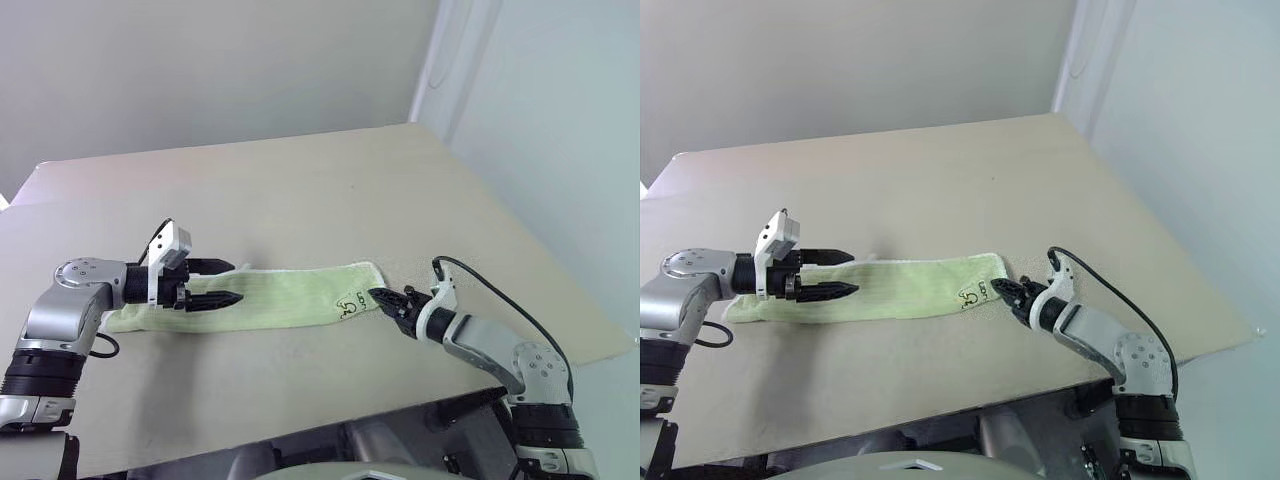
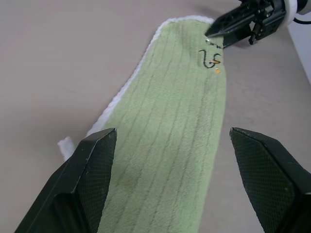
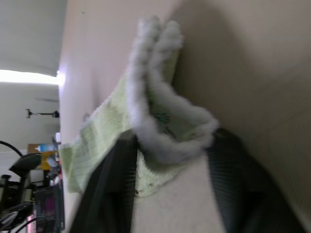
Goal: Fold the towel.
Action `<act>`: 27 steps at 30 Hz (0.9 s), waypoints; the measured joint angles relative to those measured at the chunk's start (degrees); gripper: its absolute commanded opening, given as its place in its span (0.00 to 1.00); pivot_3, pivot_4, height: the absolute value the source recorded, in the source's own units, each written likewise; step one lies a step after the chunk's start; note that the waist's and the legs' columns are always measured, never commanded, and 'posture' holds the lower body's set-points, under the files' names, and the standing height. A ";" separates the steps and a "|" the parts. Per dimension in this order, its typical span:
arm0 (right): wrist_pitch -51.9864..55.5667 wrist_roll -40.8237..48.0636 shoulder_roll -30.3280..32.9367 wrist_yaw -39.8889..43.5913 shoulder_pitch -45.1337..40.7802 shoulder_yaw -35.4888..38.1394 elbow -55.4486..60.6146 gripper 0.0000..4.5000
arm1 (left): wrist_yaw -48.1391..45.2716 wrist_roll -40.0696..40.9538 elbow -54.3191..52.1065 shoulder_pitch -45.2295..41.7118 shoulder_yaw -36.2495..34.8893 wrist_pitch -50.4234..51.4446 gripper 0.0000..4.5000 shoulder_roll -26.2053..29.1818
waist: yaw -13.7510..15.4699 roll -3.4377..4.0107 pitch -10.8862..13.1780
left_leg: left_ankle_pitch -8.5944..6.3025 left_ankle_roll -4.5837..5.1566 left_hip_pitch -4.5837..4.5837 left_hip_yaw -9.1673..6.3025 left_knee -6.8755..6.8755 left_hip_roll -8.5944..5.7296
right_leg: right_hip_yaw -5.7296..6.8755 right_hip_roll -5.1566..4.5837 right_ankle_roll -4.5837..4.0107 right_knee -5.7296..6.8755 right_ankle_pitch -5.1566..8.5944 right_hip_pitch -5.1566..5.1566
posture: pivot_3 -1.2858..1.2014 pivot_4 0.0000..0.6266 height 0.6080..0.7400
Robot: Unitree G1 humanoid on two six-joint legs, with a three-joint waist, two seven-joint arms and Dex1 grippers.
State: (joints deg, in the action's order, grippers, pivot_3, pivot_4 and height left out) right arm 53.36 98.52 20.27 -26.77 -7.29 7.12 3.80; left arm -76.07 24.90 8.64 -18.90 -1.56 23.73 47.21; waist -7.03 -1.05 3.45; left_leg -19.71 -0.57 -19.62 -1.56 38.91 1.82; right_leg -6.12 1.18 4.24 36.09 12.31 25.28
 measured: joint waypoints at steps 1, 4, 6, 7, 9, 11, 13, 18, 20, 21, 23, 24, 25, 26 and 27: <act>0.11 -0.02 0.02 0.07 -0.18 0.03 0.18 0.07 | 0.13 -0.04 0.14 0.00 0.00 -0.18 0.87 -0.03 | 0.00 -0.04 -0.02 | -0.01 0.02 0.00 0.00 0.00 0.00 | 0.00 0.01 0.00 0.00 0.00 0.00 | 0.52 0.00 0.79; 0.00 -0.27 0.28 0.27 -0.49 0.46 0.71 0.01 | 0.59 -0.25 0.58 -0.12 0.00 -0.68 0.87 -0.42 | 0.07 -0.04 -0.03 | -0.02 0.04 0.00 0.03 0.03 -0.02 | -0.05 -0.02 -0.02 -0.04 0.01 -0.04 | 0.52 0.00 0.79; -0.07 -0.38 1.18 0.26 -0.39 1.24 0.64 0.01 | 0.79 -0.55 1.84 -0.38 0.00 -1.00 0.87 -0.57 | 0.21 -0.01 0.00 | -0.02 0.04 0.01 0.05 0.07 -0.05 | -0.08 -0.04 -0.03 -0.04 0.02 -0.06 | 0.52 0.00 0.79; -0.10 -0.37 2.09 0.25 -0.07 2.09 0.64 0.01 | 0.75 -0.66 2.45 -0.38 0.00 -1.51 0.87 -0.56 | 0.33 0.00 0.00 | -0.02 0.04 0.02 0.05 0.08 -0.06 | -0.08 -0.04 -0.03 -0.04 0.02 -0.08 | 0.52 0.00 0.79; 0.03 -0.32 5.43 0.53 1.03 4.30 0.61 0.01 | 0.70 -0.94 3.04 -0.39 0.00 -2.26 0.87 -0.56 | 0.84 0.06 0.04 | -0.02 0.04 0.01 0.06 0.09 -0.09 | -0.10 -0.04 -0.03 -0.06 0.02 -0.08 | 0.52 0.00 0.79; 0.50 -0.34 9.97 1.59 2.14 7.58 0.10 0.01 | 0.68 -1.21 3.81 -0.39 -0.01 -2.93 0.87 -0.51 | 1.38 0.12 0.08 | -0.02 0.04 0.02 0.10 0.08 -0.12 | -0.13 -0.04 -0.03 -0.07 0.03 -0.07 | 0.52 0.00 0.79; 1.55 -0.30 15.01 3.50 2.48 10.87 -2.04 0.01 | 0.63 -1.31 4.44 -0.40 -0.01 -3.05 0.87 -0.51 | 1.59 0.12 0.09 | -0.02 0.04 0.02 0.11 0.08 -0.12 | -0.13 -0.03 -0.03 -0.07 0.03 -0.07 | 0.52 0.00 0.79; 4.17 -1.71 24.77 8.26 1.45 16.51 -7.57 0.01 | 0.51 -1.76 5.40 -0.67 0.00 -3.73 0.87 -0.48 | 1.49 0.13 0.12 | -0.03 0.05 0.07 0.17 0.07 -0.11 | -0.19 0.01 -0.04 -0.05 0.03 -0.26 | 0.52 0.00 0.79; 5.39 -2.99 26.82 9.76 0.17 16.82 -8.44 0.01 | 0.53 -1.85 5.47 -1.34 0.01 -4.16 0.87 -0.59 | 1.31 0.14 0.15 | -0.03 0.05 0.16 0.21 0.06 -0.09 | -0.23 0.04 -0.04 -0.05 0.03 -0.43 | 0.52 0.00 0.79; 6.10 -3.85 27.84 10.37 -0.71 16.76 -8.47 0.01 | 0.56 -1.90 5.47 -1.71 0.03 -4.43 0.87 -0.73 | 1.30 0.18 0.16 | -0.03 0.05 0.20 0.22 0.07 -0.10 | -0.25 0.04 -0.04 -0.05 0.03 -0.45 | 0.52 0.00 0.79; 7.12 -5.57 29.16 11.53 -2.27 16.64 -8.32 0.01 | 0.58 -1.92 5.52 -1.82 0.03 -4.57 0.87 -0.88 | 1.32 0.20 0.16 | -0.03 0.05 0.22 0.23 0.07 -0.10 | -0.26 0.04 -0.04 -0.04 0.03 -0.47 | 0.52 0.00 0.79; 8.16 -6.69 30.35 12.32 -2.89 16.05 -7.85 0.01 | 0.57 -1.92 5.76 -1.82 0.06 -4.57 0.87 -1.11 | 1.36 0.23 0.17 | -0.03 0.05 0.22 0.23 0.07 -0.10 | -0.26 0.04 -0.04 -0.04 0.03 -0.47 | 0.52 0.00 0.79; 9.14 -7.82 31.18 13.05 -3.43 15.58 -7.08 0.01 | 0.57 -1.93 6.03 -1.81 0.10 -4.56 0.87 -1.17 | 1.39 0.23 0.18 | -0.03 0.05 0.21 0.22 0.06 -0.10 | -0.26 0.04 -0.04 -0.04 0.03 -0.47 | 0.52 0.00 0.79; 10.21 -9.31 32.36 14.02 -4.05 14.57 -5.53 0.01 | 0.60 -1.94 6.31 -1.82 0.12 -4.56 0.87 -1.19 | 1.42 0.24 0.18 | -0.03 0.05 0.19 0.22 0.06 -0.09 | -0.26 0.04 -0.04 -0.04 0.03 -0.43 | 0.52 0.00 0.79; 11.16 -10.70 33.29 15.22 -4.73 13.36 -3.40 0.01 | 0.65 -1.98 6.62 -1.89 0.12 -4.58 0.87 -1.19 | 1.41 0.26 0.19 | -0.03 0.05 0.19 0.23 0.06 -0.10 | -0.27 0.04 -0.04 -0.04 0.03 -0.40 | 0.52 0.00 0.79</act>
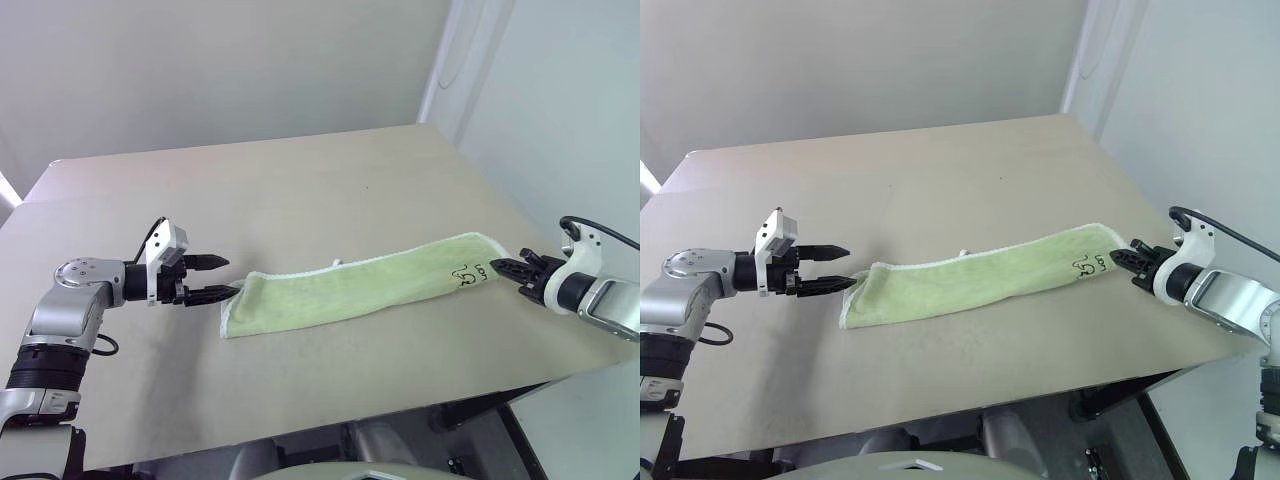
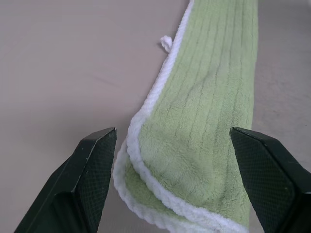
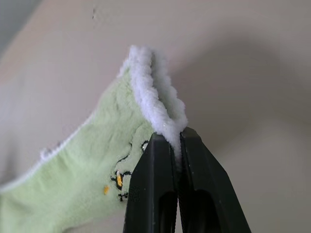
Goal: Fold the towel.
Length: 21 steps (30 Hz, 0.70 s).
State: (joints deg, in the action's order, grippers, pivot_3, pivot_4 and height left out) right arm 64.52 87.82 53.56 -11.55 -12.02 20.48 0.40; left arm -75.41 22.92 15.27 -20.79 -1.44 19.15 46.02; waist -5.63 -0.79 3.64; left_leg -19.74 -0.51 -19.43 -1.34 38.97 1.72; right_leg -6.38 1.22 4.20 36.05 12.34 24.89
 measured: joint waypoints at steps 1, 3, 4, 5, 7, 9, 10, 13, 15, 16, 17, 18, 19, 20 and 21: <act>1.06 -0.92 0.73 1.47 -0.80 -1.10 2.61 0.01 | 0.07 -0.08 0.30 -0.22 0.01 -0.02 0.87 -0.05 | -0.01 0.01 0.01 | 0.00 0.00 -0.02 0.00 -0.02 0.00 | 0.00 0.00 0.00 0.00 0.00 0.02 | 0.52 0.00 0.79; 3.05 -1.65 1.81 3.98 -2.34 -2.95 6.87 0.01 | 0.16 -0.35 0.42 -0.46 0.03 -0.16 0.87 -0.08 | 0.09 0.01 0.01 | 0.00 0.01 -0.02 -0.01 -0.03 0.01 | 0.01 0.01 0.00 -0.01 0.00 0.04 | 0.52 0.00 0.79; 4.23 -2.15 2.53 5.37 -3.18 -4.40 9.18 0.01 | 0.21 -0.48 0.53 -0.48 0.03 -0.32 0.87 -0.08 | 0.16 0.01 0.01 | -0.01 0.01 -0.01 -0.01 -0.02 0.01 | 0.01 0.00 0.00 -0.02 0.00 0.06 | 0.52 0.00 0.79; 5.13 -2.46 2.69 6.48 -3.83 -5.44 10.91 0.01 | 0.22 -0.55 0.59 -0.51 0.03 -0.54 0.87 -0.08 | 0.18 -0.01 0.01 | -0.01 0.01 0.00 -0.01 -0.02 0.01 | 0.01 0.00 0.00 -0.03 0.00 0.11 | 0.52 0.00 0.79; 6.15 -3.27 2.62 8.31 -5.29 -7.60 13.36 0.01 | 0.27 -0.88 0.70 -0.56 0.05 -0.67 0.87 -0.11 | 0.22 -0.02 0.01 | -0.01 0.01 -0.01 -0.01 0.02 0.00 | 0.01 -0.02 0.00 -0.04 0.00 0.17 | 0.52 0.00 0.79; 6.80 -3.26 2.07 9.96 -6.78 -9.44 15.45 0.01 | 0.48 -1.10 0.73 -0.58 0.06 -0.71 0.87 -0.18 | 0.23 -0.02 0.01 | -0.01 0.01 -0.03 0.00 0.02 0.00 | 0.01 -0.03 0.00 -0.04 0.00 0.23 | 0.52 0.00 0.79; 7.06 -3.21 1.48 10.74 -7.31 -10.35 16.78 0.01 | 0.55 -1.12 0.73 -0.61 0.06 -0.71 0.87 -0.30 | 0.24 -0.02 0.01 | -0.01 0.01 -0.03 -0.01 0.02 0.01 | 0.02 -0.02 0.00 -0.03 0.00 0.25 | 0.52 0.00 0.79; 7.38 -3.40 -1.82 11.71 -8.84 -13.78 19.30 0.01 | 0.64 -1.18 0.75 -0.99 0.14 -0.75 0.87 -0.89 | 0.23 -0.03 0.01 | -0.01 0.01 -0.07 -0.02 0.01 0.01 | 0.04 -0.02 0.00 -0.02 -0.01 0.30 | 0.52 0.00 0.79; 7.43 -4.42 -4.68 12.15 -9.61 -16.26 19.72 0.01 | 0.64 -1.45 0.78 -1.40 0.35 -1.02 0.87 -1.10 | 0.22 -0.03 0.00 | -0.01 0.01 -0.08 -0.02 0.02 0.01 | 0.03 -0.02 0.00 -0.02 -0.01 0.30 | 0.52 0.00 0.79; 7.45 -5.23 -5.96 12.41 -9.99 -17.54 19.76 0.01 | 0.65 -1.56 0.80 -1.47 0.35 -1.08 0.87 -1.09 | 0.16 -0.03 0.00 | -0.01 0.01 -0.07 -0.01 0.02 0.01 | 0.03 -0.02 0.00 -0.01 -0.01 0.30 | 0.52 0.00 0.79; 7.44 -6.52 -7.80 12.51 -10.54 -18.98 19.78 0.01 | 0.69 -1.68 0.82 -1.54 0.36 -1.09 0.87 -1.14 | 0.07 -0.03 0.00 | -0.01 0.01 -0.06 0.00 0.02 0.01 | 0.02 -0.02 0.00 0.00 -0.01 0.30 | 0.52 0.00 0.79; 7.44 -7.96 -9.79 12.63 -10.95 -20.67 19.78 0.01 | 0.75 -1.70 0.81 -1.66 0.38 -1.08 0.87 -1.30 | 0.04 -0.04 0.00 | -0.01 0.01 -0.05 -0.01 0.01 0.02 | 0.03 -0.01 0.00 0.01 -0.02 0.30 | 0.52 0.00 0.79; 7.45 -9.21 -11.56 12.77 -11.14 -22.33 19.74 0.01 | 0.82 -1.69 0.81 -1.77 0.38 -1.05 0.87 -1.45 | 0.10 -0.04 0.00 | -0.01 0.01 -0.06 -0.02 0.01 0.03 | 0.03 0.00 0.00 0.04 -0.02 0.32 | 0.52 0.00 0.79; 7.46 -10.67 -13.07 13.13 -11.18 -23.81 19.72 0.01 | 0.92 -1.72 0.81 -1.77 0.38 -1.03 0.87 -1.45 | 0.14 -0.03 0.00 | -0.01 0.01 -0.06 -0.03 0.02 0.03 | 0.04 0.00 0.00 0.05 -0.02 0.34 | 0.52 0.00 0.79; 7.52 -11.96 -14.22 13.54 -11.18 -25.25 19.69 0.01 | 0.98 -1.74 0.80 -1.77 0.38 -1.04 0.87 -1.47 | 0.15 -0.03 0.00 | -0.01 0.01 -0.08 -0.03 0.01 0.03 | 0.05 0.00 0.00 0.05 -0.02 0.35 | 0.52 0.00 0.79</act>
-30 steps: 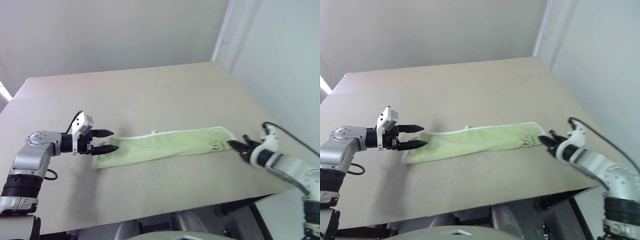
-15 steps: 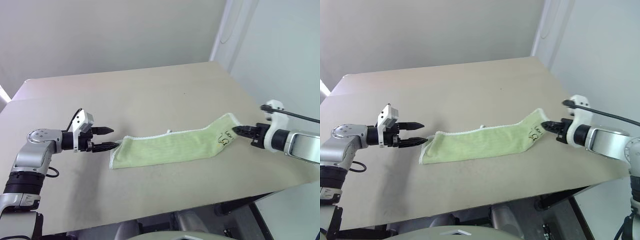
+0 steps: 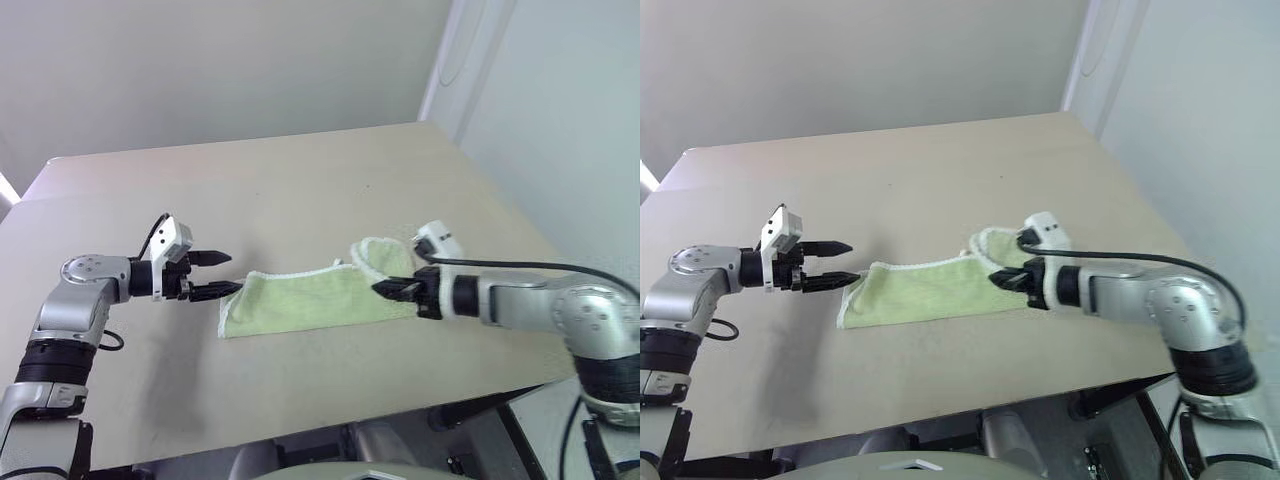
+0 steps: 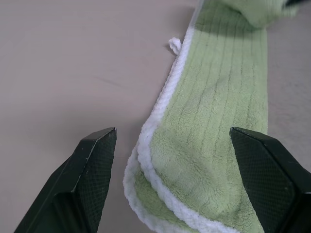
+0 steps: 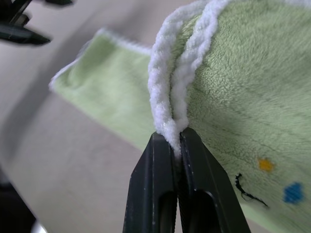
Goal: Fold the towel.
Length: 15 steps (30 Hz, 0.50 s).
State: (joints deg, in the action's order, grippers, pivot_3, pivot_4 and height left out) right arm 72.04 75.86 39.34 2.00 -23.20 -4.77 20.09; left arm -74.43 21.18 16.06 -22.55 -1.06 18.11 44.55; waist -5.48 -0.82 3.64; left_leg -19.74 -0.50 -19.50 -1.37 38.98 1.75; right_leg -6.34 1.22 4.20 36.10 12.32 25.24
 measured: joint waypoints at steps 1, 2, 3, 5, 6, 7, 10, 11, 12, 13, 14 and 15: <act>-0.02 -1.51 -1.15 0.31 -0.02 -0.92 -0.19 0.01 | 0.08 -0.05 0.00 0.00 0.00 0.00 0.87 0.00 | 0.02 -0.01 -0.01 | 0.00 0.00 -0.01 0.00 0.00 0.00 | 0.00 0.00 0.00 0.00 0.00 0.00 | 0.52 0.00 0.79; -0.08 -3.19 -2.79 0.54 -0.12 -1.59 -0.62 0.01 | 0.18 -0.08 0.00 0.01 0.00 0.04 0.87 0.00 | 0.03 -0.04 -0.02 | 0.00 0.00 -0.01 0.00 0.01 0.00 | 0.00 0.00 0.00 -0.01 -0.01 0.00 | 0.52 0.00 0.79; -0.12 -4.43 -4.17 0.74 -0.20 -2.31 -1.17 0.01 | 0.25 -0.08 -0.06 0.03 0.00 0.04 0.87 -0.07 | 0.03 -0.03 -0.02 | 0.00 0.00 -0.02 0.00 0.02 -0.01 | 0.00 -0.01 0.00 -0.01 -0.01 0.00 | 0.52 0.00 0.79; -0.28 -8.04 -6.42 1.22 -0.47 -4.25 -2.70 0.01 | 0.41 -0.13 -0.13 0.03 0.00 0.06 0.87 -0.09 | 0.03 -0.04 -0.02 | 0.00 0.00 -0.02 0.00 0.03 -0.01 | 0.00 -0.01 0.00 0.00 -0.01 -0.01 | 0.52 0.00 0.79; -0.39 -9.71 -6.98 1.39 -0.48 -5.04 -3.33 0.01 | 0.51 -0.15 -0.26 0.03 0.00 0.07 0.87 -0.10 | 0.05 -0.04 -0.02 | 0.00 0.00 -0.03 0.00 0.03 -0.01 | 0.00 -0.01 0.00 0.00 -0.01 -0.01 | 0.52 0.00 0.79; -0.61 -12.02 -7.23 1.78 -0.49 -5.93 -3.98 0.01 | 0.67 -0.15 -0.47 0.04 0.00 0.13 0.87 -0.09 | 0.08 -0.03 -0.02 | 0.00 0.00 -0.02 0.00 0.03 -0.01 | 0.00 -0.01 0.00 0.00 -0.02 -0.01 | 0.52 0.00 0.79; -2.77 -17.62 -6.85 4.38 -0.54 -7.03 -4.41 0.06 | 0.92 -0.15 -0.66 0.05 0.00 0.24 0.87 -0.10 | 0.05 -0.04 -0.02 | 0.00 0.00 -0.02 0.00 0.03 -0.02 | 0.01 -0.01 0.00 0.00 -0.01 0.00 | 0.52 0.00 0.79; -3.94 -19.56 -6.61 5.89 -0.53 -7.60 -4.21 0.12 | 0.97 -0.15 -0.66 0.04 0.00 0.24 0.87 -0.09 | 0.04 -0.03 -0.02 | 0.00 0.00 -0.01 -0.01 0.03 -0.02 | 0.02 -0.01 0.00 0.00 -0.02 0.00 | 0.52 0.00 0.79; -5.19 -21.32 -6.55 7.34 -0.53 -8.09 -3.91 0.17 | 1.07 -0.15 -0.67 0.04 0.00 0.24 0.87 -0.09 | 0.03 -0.03 -0.02 | 0.00 0.00 -0.01 -0.02 0.03 -0.02 | 0.03 -0.01 0.00 0.01 -0.02 -0.01 | 0.52 0.00 0.79; -6.30 -22.79 -6.56 8.68 -0.53 -8.32 -3.59 0.24 | 1.18 -0.15 -0.66 0.04 0.00 0.23 0.87 -0.10 | -0.02 -0.03 -0.02 | 0.00 0.00 0.00 -0.02 0.03 -0.02 | 0.04 0.00 0.00 0.02 -0.02 -0.01 | 0.52 0.00 0.79; -6.96 -23.91 -6.67 9.71 -0.53 -8.33 -3.23 0.32 | 1.26 -0.15 -0.66 0.03 0.00 0.23 0.87 -0.10 | -0.07 -0.03 -0.02 | 0.00 0.00 0.01 -0.02 0.03 -0.02 | 0.03 0.00 0.00 0.03 -0.02 0.00 | 0.52 0.00 0.79; -7.39 -24.77 -6.92 10.47 -0.53 -8.33 -3.05 0.38 | 1.33 -0.17 -0.65 0.03 -0.01 0.22 0.87 -0.09 | -0.07 -0.04 -0.02 | 0.00 0.00 0.02 -0.03 0.03 -0.01 | 0.04 0.00 0.00 0.04 -0.02 -0.01 | 0.52 0.00 0.79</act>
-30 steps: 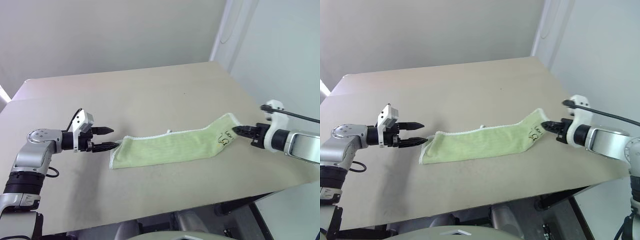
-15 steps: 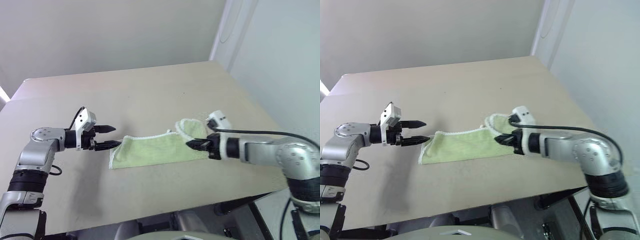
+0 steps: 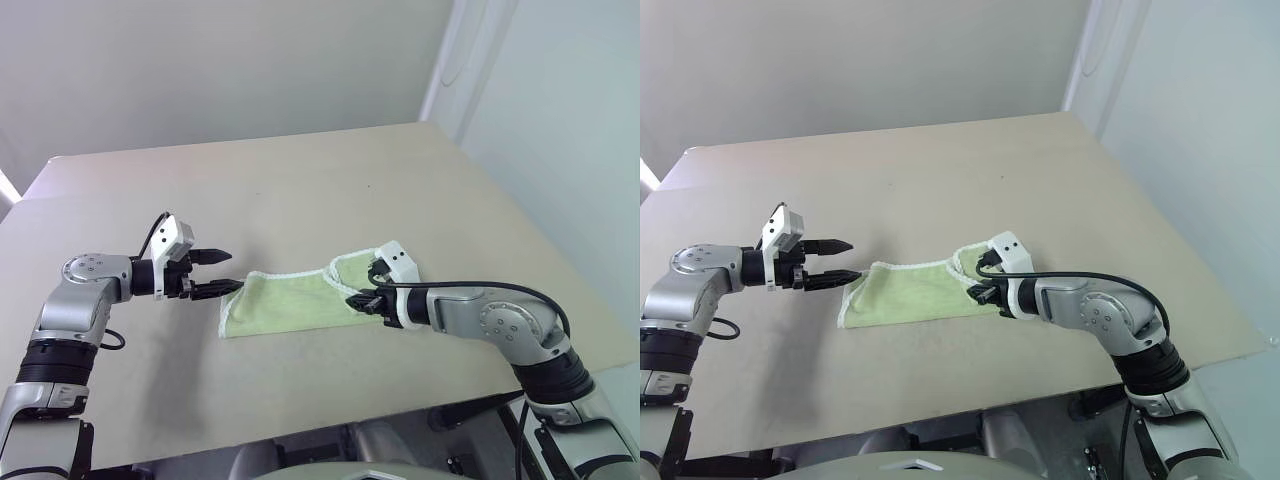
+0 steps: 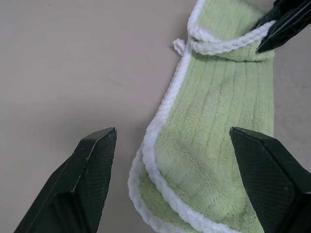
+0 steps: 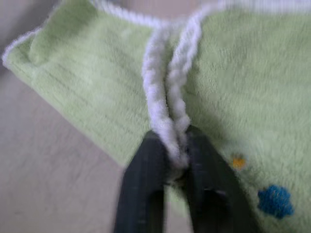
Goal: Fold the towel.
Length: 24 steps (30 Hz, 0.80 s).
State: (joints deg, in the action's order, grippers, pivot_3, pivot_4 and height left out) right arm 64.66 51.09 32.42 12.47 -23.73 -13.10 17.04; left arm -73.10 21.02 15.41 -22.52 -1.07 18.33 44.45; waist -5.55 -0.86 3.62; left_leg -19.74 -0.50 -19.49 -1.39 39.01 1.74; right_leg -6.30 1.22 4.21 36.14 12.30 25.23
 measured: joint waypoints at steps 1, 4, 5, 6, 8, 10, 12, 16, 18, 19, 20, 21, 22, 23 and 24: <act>-0.11 -0.74 -0.51 0.82 0.00 -0.03 0.12 0.47 | 0.08 -0.02 0.01 0.00 0.00 0.00 0.87 0.00 | 0.01 0.00 0.00 | 0.00 0.00 0.00 0.00 0.00 0.00 | 0.00 0.00 0.00 0.01 0.00 0.00 | 0.52 0.00 0.79; -0.10 -1.50 -2.93 2.58 0.00 -0.16 1.04 0.70 | 0.21 -0.03 0.01 -0.02 0.00 -0.01 0.87 -0.04 | 0.01 0.00 0.00 | 0.00 0.00 0.01 -0.02 0.01 0.00 | 0.02 0.01 0.00 0.03 -0.01 0.00 | 0.52 0.00 0.79; -0.20 -1.61 -3.86 2.80 0.01 -0.04 1.39 0.79 | 0.24 -0.03 0.01 -0.02 0.00 0.00 0.87 -0.08 | 0.03 0.00 0.00 | 0.00 0.00 0.00 -0.02 0.01 0.00 | 0.02 0.00 0.00 0.03 -0.01 0.00 | 0.52 0.00 0.79; -0.28 -1.33 -4.95 2.92 0.05 0.56 1.51 0.85 | 0.25 -0.01 0.02 -0.03 0.00 0.08 0.87 -0.08 | 0.04 0.00 0.00 | 0.00 0.00 0.00 -0.03 0.01 0.00 | 0.02 0.01 0.00 0.03 -0.01 0.00 | 0.52 0.00 0.79; -0.45 1.29 -8.01 2.88 0.24 4.51 2.21 0.94 | 0.26 0.03 0.07 -0.09 -0.01 0.42 0.87 -0.08 | 0.06 0.00 0.00 | 0.00 0.00 -0.01 -0.04 0.03 -0.01 | 0.03 0.00 0.04 0.03 -0.04 0.00 | 0.52 0.00 0.79; -1.00 4.99 -10.22 2.54 0.17 10.30 3.09 0.94 | 0.36 0.07 0.19 -0.17 -0.11 0.68 0.87 -0.05 | 0.07 0.00 0.00 | 0.00 0.00 -0.03 -0.05 0.03 -0.01 | 0.03 0.00 0.16 0.02 -0.11 -0.02 | 0.52 0.00 0.79; -2.64 6.19 -10.97 2.12 -0.30 14.71 3.14 0.94 | 0.45 0.05 0.33 -0.16 -0.18 0.87 0.87 0.04 | 0.14 -0.01 -0.01 | 0.00 0.00 -0.03 -0.08 0.03 -0.01 | 0.06 0.00 0.17 0.00 -0.12 -0.04 | 0.52 0.00 0.79; -8.07 -1.45 -10.13 2.16 0.18 13.92 0.76 0.94 | 0.78 0.10 0.32 -0.15 -0.29 1.08 0.87 0.11 | -0.01 -0.02 -0.01 | 0.00 0.00 0.01 -0.08 0.03 -0.01 | 0.07 0.00 0.11 0.03 -0.09 -0.04 | 0.52 0.00 0.79; -12.04 -7.78 -9.73 2.49 1.34 10.61 -1.60 0.94 | 1.03 0.10 0.18 -0.14 -0.30 1.09 0.87 0.10 | -0.15 -0.02 -0.01 | 0.00 0.00 0.03 -0.08 0.02 -0.01 | 0.07 0.01 0.05 0.05 -0.06 -0.04 | 0.52 0.00 0.79; -15.11 -12.24 -9.78 2.54 2.18 7.91 -3.55 0.94 | 1.13 0.11 0.12 -0.12 -0.30 1.10 0.87 0.10 | -0.18 -0.01 -0.01 | 0.00 0.00 0.03 -0.08 0.02 -0.01 | 0.07 0.01 0.04 0.06 -0.06 -0.03 | 0.52 0.00 0.79; -17.26 -15.68 -9.85 2.64 2.86 5.57 -5.20 0.94 | 1.18 0.16 -0.05 -0.05 -0.34 1.14 0.87 0.11 | -0.18 -0.01 -0.01 | 0.00 0.00 0.02 -0.08 0.02 -0.01 | 0.07 0.01 0.04 0.06 -0.07 -0.02 | 0.52 0.00 0.79; -18.75 -18.54 -9.92 2.75 3.22 3.53 -6.71 0.94 | 1.25 0.20 -0.19 0.01 -0.36 1.18 0.87 0.11 | -0.18 -0.01 -0.01 | 0.00 0.00 0.02 -0.08 0.02 -0.01 | 0.07 0.01 0.04 0.06 -0.07 -0.03 | 0.52 0.00 0.79; -19.80 -20.79 -10.11 2.95 3.57 1.60 -8.11 0.94 | 1.33 0.24 -0.36 0.06 -0.38 1.19 0.87 0.11 | -0.16 -0.01 -0.01 | 0.00 0.00 0.01 -0.08 0.03 -0.01 | 0.07 0.01 0.04 0.06 -0.07 -0.02 | 0.52 0.00 0.79; -20.93 -23.16 -10.38 3.16 3.91 -0.34 -9.45 0.94 | 1.49 0.28 -0.60 0.24 -0.49 1.25 0.87 0.13 | -0.15 -0.01 -0.01 | 0.00 0.00 0.02 -0.07 0.03 -0.01 | 0.06 0.00 0.04 0.06 -0.08 -0.03 | 0.52 0.00 0.79; -22.26 -25.50 -11.22 3.03 4.29 -1.74 -10.88 0.94 | 1.65 0.40 -0.90 0.45 -0.55 1.43 0.87 0.23 | -0.16 -0.02 -0.02 | 0.00 0.00 0.02 -0.08 0.03 -0.01 | 0.06 0.01 0.05 0.06 -0.08 -0.03 | 0.52 0.00 0.79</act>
State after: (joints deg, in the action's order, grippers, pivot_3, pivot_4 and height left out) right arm 42.40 25.59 21.20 15.50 -19.44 -14.84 6.16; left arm -71.45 21.41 14.52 -22.07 -1.62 19.76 44.68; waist -5.71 -0.88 3.60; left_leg -19.74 -0.51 -19.47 -1.47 39.04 1.73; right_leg -6.24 1.23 4.25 36.20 12.22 25.20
